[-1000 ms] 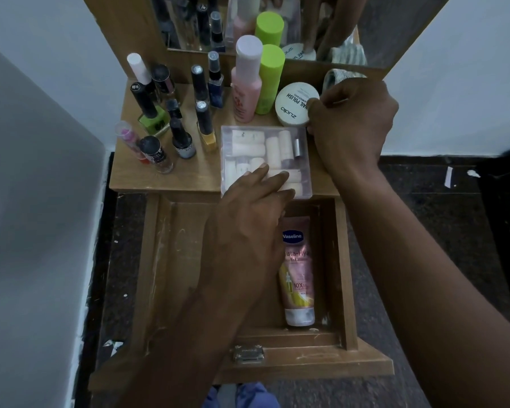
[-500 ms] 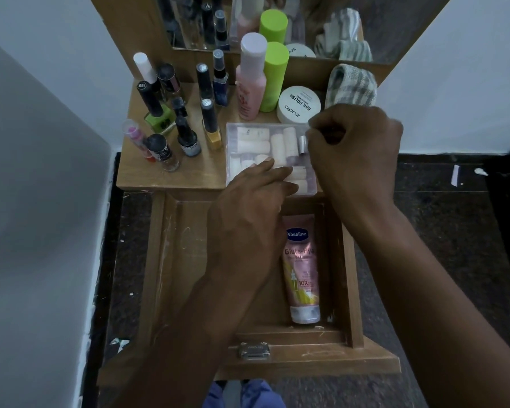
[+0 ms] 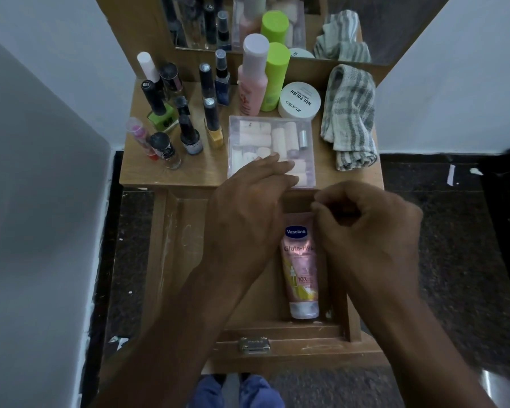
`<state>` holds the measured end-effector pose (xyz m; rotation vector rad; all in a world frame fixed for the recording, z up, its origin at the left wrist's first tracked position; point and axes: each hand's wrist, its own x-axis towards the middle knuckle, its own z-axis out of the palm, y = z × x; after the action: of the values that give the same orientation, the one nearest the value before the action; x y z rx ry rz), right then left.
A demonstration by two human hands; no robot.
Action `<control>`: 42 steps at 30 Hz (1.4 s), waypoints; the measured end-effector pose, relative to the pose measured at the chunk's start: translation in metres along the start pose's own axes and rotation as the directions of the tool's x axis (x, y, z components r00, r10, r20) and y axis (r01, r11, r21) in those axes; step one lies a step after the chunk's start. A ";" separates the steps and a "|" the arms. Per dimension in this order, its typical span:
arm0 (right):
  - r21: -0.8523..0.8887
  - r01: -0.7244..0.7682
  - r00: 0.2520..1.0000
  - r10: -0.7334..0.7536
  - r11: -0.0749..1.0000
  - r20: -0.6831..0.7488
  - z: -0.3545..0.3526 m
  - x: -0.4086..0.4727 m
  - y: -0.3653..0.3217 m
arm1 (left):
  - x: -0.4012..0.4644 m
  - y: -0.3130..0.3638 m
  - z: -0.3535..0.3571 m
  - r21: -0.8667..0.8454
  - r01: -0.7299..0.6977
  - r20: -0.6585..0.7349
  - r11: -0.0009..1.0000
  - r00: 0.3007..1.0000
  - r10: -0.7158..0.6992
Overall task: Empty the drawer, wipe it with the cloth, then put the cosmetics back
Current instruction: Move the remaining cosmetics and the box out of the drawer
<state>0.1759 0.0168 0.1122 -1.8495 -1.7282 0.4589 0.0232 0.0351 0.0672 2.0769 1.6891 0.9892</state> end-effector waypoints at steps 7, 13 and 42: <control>-0.372 -0.192 0.846 0.345 0.908 0.406 0.029 -0.033 0.033 | -0.043 0.011 -0.007 -0.101 0.265 0.082 0.959 0.963 -0.257; -0.432 -0.171 0.830 0.366 0.885 0.421 0.057 -0.042 0.049 | -0.070 -0.002 0.023 -0.033 0.695 0.453 0.718 0.651 -0.609; 0.125 -0.616 0.330 0.110 0.778 0.938 0.032 -0.018 -0.098 | -0.096 -0.046 -0.153 -0.413 0.905 0.685 0.102 0.383 -0.620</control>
<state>0.0771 0.0050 0.1445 -1.6639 -1.4124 2.2543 -0.1199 -0.0727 0.1180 0.4727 1.4278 0.6486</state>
